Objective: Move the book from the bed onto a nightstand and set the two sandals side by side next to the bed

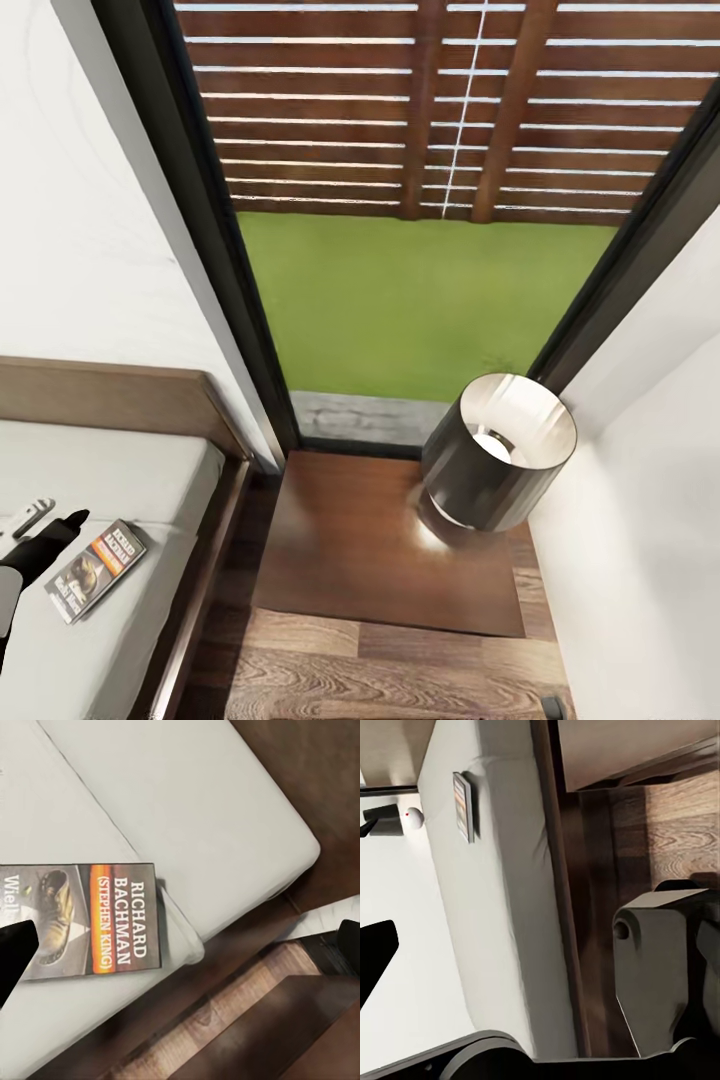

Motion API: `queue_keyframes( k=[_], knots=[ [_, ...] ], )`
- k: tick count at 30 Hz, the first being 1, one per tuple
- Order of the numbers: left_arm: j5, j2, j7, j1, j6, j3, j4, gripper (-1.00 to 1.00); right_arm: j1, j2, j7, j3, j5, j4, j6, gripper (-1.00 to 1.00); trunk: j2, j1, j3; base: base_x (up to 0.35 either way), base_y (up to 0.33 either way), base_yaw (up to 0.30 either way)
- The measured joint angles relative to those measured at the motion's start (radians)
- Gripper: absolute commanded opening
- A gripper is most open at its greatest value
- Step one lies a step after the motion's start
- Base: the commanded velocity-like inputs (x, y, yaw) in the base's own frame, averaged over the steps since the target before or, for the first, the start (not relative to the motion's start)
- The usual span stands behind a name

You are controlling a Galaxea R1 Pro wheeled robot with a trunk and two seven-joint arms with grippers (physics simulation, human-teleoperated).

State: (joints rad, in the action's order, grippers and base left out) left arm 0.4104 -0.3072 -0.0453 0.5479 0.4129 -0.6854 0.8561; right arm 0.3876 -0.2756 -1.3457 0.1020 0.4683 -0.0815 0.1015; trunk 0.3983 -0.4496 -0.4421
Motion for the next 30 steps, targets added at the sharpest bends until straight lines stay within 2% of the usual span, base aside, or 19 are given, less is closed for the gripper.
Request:
queue_keyframes(
  k=[13,18,30],
  knots=[
    [0.0,0.002,0.0,-0.001,0.0,0.001,-0.001,1.0,0.0,0.0,0.001,0.0,0.001,0.0,0.0,1.0,0.0,0.0,-0.021,0.0,0.0,0.0],
    [-0.001,0.015,0.0,-0.001,0.0,0.002,-0.001,1.0,0.0,0.0,0.001,0.0,0.0,0.0,0.0,1.0,0.0,0.0,-0.028,0.0,0.0,0.0],
    [-0.001,0.018,0.0,0.0,0.0,0.003,-0.001,1.0,0.0,0.0,0.001,-0.001,0.0,0.0,0.0,1.0,0.0,0.0,-0.047,0.0,0.0,0.0]
  ],
)
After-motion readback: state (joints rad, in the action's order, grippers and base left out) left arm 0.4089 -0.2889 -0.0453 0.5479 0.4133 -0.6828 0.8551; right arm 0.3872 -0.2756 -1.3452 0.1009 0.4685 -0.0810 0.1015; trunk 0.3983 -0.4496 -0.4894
